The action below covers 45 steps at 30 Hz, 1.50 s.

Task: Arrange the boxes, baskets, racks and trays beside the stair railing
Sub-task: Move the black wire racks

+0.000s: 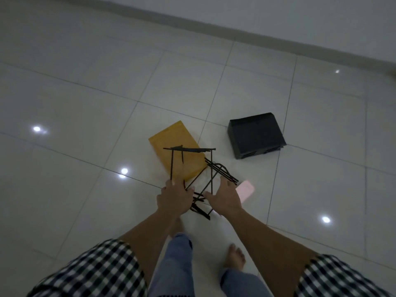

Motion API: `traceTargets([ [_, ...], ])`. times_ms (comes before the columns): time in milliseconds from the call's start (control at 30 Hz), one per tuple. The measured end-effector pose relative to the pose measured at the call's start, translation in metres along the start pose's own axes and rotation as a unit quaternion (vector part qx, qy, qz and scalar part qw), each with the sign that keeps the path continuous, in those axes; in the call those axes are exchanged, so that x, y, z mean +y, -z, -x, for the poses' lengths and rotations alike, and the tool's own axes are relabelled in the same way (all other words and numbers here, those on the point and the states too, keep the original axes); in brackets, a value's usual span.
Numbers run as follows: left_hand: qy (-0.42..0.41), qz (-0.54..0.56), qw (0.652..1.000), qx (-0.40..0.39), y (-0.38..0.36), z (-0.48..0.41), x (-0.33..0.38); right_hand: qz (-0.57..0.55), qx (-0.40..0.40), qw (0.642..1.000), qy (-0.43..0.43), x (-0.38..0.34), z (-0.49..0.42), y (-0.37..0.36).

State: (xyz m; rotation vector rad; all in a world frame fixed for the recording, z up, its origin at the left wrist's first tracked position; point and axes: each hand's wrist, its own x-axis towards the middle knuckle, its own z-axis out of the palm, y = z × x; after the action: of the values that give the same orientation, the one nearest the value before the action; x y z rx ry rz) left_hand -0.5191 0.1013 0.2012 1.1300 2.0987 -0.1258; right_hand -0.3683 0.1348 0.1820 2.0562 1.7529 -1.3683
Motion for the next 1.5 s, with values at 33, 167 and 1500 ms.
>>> traceTargets([
  [33, 0.002, 0.01, 1.0, -0.007, 0.003, -0.012, -0.005, -0.009, -0.001, 1.0, -0.011, -0.003, -0.009, -0.001],
  [167, 0.025, 0.026, 0.999, -0.04, 0.01, -0.089, -0.037, -0.048, -0.009, 0.997, -0.061, -0.021, -0.068, -0.022],
  [1500, -0.04, 0.138, 0.985, -0.092, -0.056, -0.216, -0.038, -0.022, -0.084, 0.996, -0.003, -0.077, -0.222, -0.09],
])
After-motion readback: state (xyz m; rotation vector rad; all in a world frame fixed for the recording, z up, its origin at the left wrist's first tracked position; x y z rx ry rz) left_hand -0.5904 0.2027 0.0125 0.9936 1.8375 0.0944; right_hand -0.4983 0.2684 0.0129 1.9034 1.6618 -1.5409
